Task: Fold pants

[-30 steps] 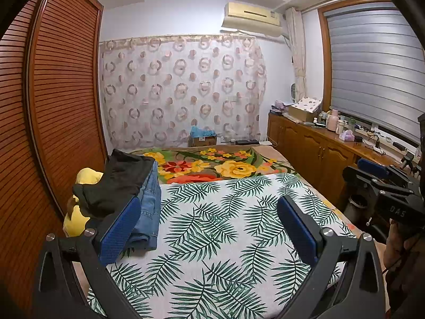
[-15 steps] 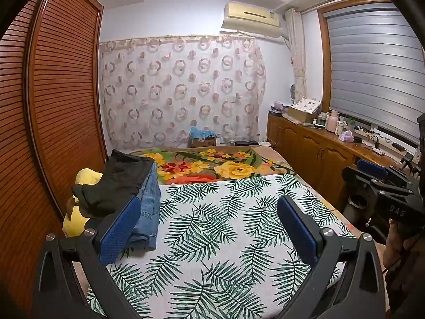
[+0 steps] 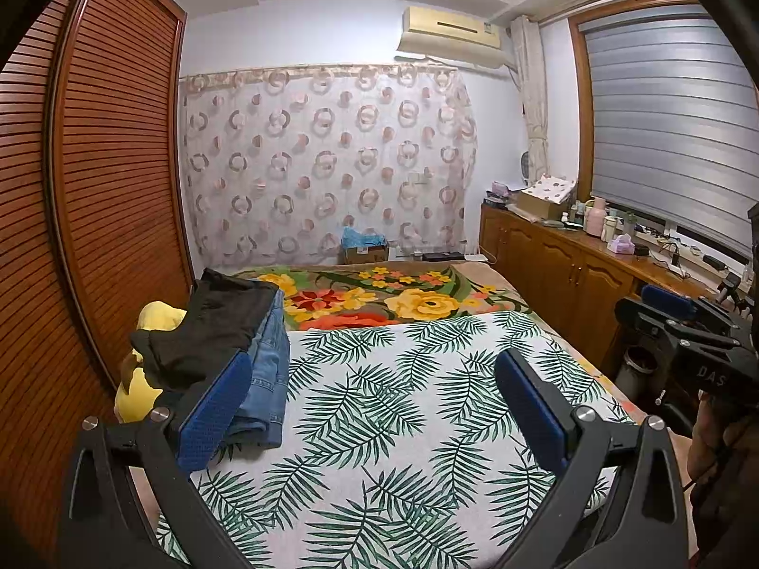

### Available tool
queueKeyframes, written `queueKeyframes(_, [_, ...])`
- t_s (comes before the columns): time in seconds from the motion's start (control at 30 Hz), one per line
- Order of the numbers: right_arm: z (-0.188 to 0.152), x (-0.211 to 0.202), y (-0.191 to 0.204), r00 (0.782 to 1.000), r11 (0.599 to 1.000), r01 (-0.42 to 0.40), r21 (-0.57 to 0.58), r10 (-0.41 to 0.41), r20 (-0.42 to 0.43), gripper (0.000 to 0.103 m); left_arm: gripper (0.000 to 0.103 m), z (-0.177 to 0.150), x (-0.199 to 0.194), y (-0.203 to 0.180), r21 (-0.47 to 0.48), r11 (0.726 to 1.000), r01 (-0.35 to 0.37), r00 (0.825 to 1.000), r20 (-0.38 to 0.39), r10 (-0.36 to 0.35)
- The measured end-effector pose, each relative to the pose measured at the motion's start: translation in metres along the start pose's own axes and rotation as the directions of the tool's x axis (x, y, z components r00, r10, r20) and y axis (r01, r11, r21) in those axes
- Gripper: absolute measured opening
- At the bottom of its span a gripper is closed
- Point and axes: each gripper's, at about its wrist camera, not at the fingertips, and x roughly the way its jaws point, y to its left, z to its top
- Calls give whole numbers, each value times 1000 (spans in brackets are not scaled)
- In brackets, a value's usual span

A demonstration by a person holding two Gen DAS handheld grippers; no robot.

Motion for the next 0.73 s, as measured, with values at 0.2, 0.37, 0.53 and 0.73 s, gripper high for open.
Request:
queueKeyframes(0.2, [0,0,-1,1000,1000,1,1,-1,-1,68,102,0,0,0,0,1000,0,1000,1,0])
queueKeyframes(0.37, [0,1,-1,1000,1000,1,2,-1,-2,68,102,0,0,1,-1,1000,1,1000,1,-1])
queueKeyframes(0.53, [0,1,-1,1000,1000,1,0,-1,-1,68,102,0,0,0,0,1000,0,1000,0,0])
queueKeyframes(0.73, [0,1,-2,1000,1000,2,2,-2,1,68,102,0,0,1,-1,1000,-1,1000,0,1])
